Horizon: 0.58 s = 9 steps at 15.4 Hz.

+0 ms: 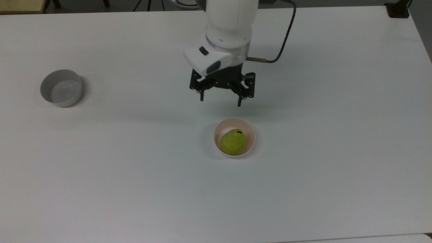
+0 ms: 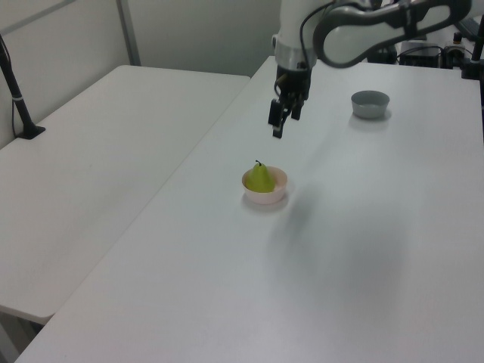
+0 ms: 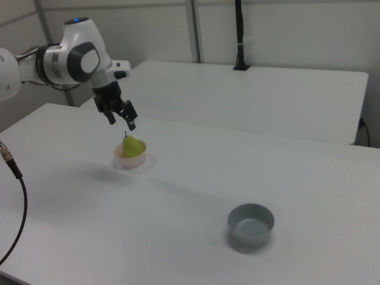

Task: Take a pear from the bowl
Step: 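Move the open gripper over the pink bowl holding the green pear, then lower the gripper onto the pear and close the fingers around it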

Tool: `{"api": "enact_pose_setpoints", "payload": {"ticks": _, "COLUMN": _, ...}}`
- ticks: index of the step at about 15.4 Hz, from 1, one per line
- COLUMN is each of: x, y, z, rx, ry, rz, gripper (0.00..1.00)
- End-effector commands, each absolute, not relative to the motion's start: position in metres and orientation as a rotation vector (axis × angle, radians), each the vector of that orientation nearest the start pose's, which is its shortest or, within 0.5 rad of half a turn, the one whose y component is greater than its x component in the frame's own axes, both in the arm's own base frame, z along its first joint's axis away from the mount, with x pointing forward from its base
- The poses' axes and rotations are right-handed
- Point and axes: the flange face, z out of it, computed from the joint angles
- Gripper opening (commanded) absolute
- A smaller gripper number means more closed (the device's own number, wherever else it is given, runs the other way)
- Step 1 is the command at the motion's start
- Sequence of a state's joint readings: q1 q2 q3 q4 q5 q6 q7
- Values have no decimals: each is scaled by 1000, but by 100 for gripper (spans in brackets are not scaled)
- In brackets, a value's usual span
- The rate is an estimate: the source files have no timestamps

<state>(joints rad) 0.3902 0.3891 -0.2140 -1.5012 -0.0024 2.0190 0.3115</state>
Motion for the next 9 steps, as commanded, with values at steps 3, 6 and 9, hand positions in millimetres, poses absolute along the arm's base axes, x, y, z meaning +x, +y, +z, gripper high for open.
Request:
{"api": "enact_pose_setpoints", "payload": {"ticks": 3, "x": 697, "y": 180, "z": 411, "rx": -3164, "ry": 194, "rz": -342, "gripper": 100}}
{"api": "enact_pose_setpoints", "payload": {"ticks": 6, "x": 702, "y": 184, "z": 389, "rx": -3173, "ry": 178, "rz": -354, "gripper": 100}}
{"api": "enact_pose_setpoints", "payload": {"ticks": 9, "x": 706, "y": 187, "z": 371, "rx": -3173, "ry": 167, "rz": -374, "gripper": 100}}
